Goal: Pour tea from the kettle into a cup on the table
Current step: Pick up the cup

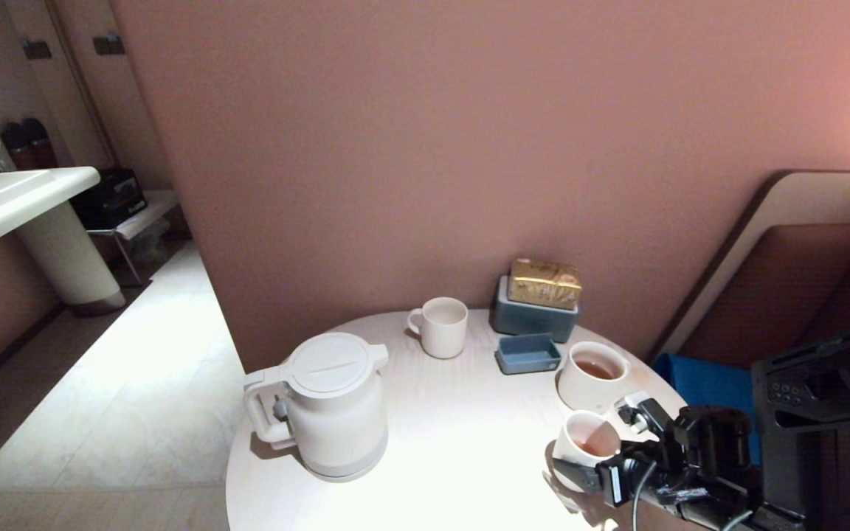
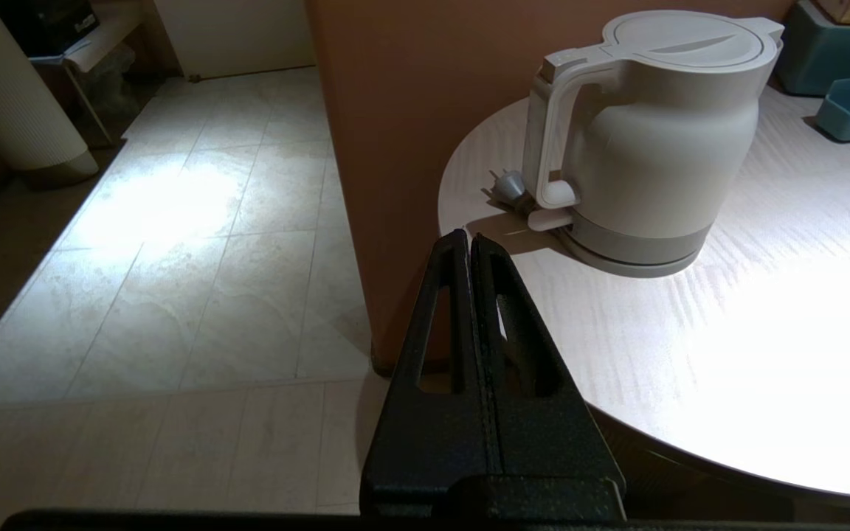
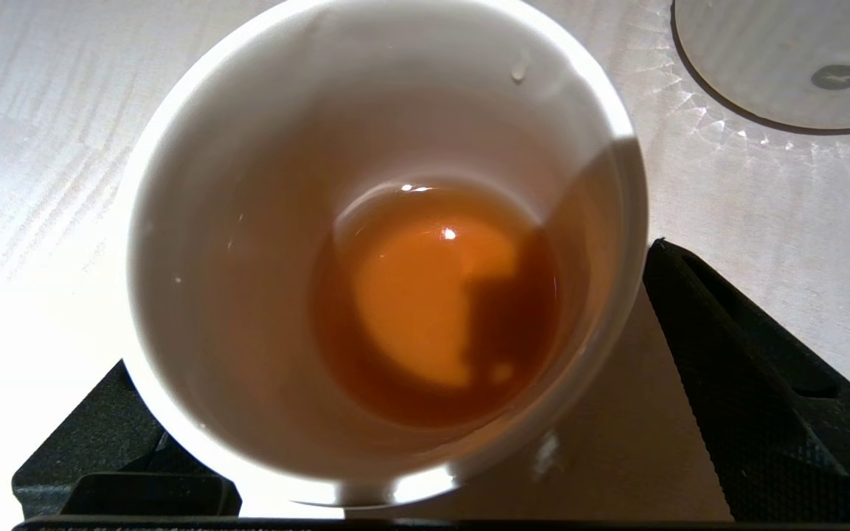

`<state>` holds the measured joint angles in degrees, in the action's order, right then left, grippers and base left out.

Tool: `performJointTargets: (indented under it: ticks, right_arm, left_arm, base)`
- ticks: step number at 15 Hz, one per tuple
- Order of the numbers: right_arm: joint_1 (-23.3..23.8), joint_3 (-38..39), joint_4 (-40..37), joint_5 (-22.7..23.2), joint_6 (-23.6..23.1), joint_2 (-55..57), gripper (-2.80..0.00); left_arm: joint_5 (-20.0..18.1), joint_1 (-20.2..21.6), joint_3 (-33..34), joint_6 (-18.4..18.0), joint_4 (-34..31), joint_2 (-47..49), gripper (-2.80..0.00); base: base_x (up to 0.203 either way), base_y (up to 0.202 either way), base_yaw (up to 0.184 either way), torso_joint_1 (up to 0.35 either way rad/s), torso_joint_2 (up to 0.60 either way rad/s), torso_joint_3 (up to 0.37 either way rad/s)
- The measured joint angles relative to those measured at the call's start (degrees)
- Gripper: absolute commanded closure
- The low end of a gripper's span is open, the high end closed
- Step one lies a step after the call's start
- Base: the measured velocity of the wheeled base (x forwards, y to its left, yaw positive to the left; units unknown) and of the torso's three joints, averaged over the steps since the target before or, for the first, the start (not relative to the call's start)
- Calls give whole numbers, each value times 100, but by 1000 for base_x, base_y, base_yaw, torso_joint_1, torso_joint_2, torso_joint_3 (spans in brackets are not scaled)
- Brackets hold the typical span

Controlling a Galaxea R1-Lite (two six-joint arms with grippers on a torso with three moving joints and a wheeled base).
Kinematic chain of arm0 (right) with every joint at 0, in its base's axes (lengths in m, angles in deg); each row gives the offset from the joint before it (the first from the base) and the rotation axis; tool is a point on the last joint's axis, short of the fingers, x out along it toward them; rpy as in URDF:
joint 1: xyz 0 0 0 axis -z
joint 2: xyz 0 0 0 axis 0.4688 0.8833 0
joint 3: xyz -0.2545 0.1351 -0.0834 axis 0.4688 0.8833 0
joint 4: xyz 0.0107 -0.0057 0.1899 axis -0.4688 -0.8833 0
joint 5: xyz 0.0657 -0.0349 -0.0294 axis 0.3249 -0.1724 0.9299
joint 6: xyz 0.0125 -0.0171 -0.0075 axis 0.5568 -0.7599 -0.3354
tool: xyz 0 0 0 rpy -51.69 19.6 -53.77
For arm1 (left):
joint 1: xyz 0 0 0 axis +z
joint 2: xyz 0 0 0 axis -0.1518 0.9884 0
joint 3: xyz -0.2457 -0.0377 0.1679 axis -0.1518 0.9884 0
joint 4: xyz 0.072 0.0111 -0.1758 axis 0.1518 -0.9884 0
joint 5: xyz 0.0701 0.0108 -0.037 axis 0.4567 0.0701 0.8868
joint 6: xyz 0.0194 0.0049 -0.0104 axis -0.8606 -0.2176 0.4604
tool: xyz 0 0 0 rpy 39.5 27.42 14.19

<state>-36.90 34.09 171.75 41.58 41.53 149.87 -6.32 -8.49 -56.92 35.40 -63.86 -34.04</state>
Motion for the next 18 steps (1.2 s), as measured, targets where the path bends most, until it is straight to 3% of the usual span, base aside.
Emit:
performJointTargets:
  ticks: [1, 2, 3, 4, 18]
  right_arm:
    - [0, 0, 0, 0, 1, 1, -280]
    - [0, 0, 0, 3, -4, 6, 0]
    - [-4, 0, 0, 5, -5, 6, -92]
    - [-8, 0, 2, 5, -10, 9, -280]
    - [-28, 101, 0, 5, -16, 12, -280]
  left_arm:
    - [-1, 0, 0, 1, 0, 0, 0]
    - [-1, -1, 0, -2, 1, 0, 0]
    - [-1, -2, 0, 0, 1, 0, 0]
    - [-2, -2, 0, 1, -1, 0, 0]
    - [-1, -2, -1, 0, -1, 0, 0]
  base:
    - [0, 0, 0, 0, 0, 0]
    - [0, 0, 0, 0, 0, 0]
    - [0, 0, 0, 0, 0, 0]
    - [0, 0, 0, 0, 0, 0]
    - [0, 0, 0, 0, 0, 0]
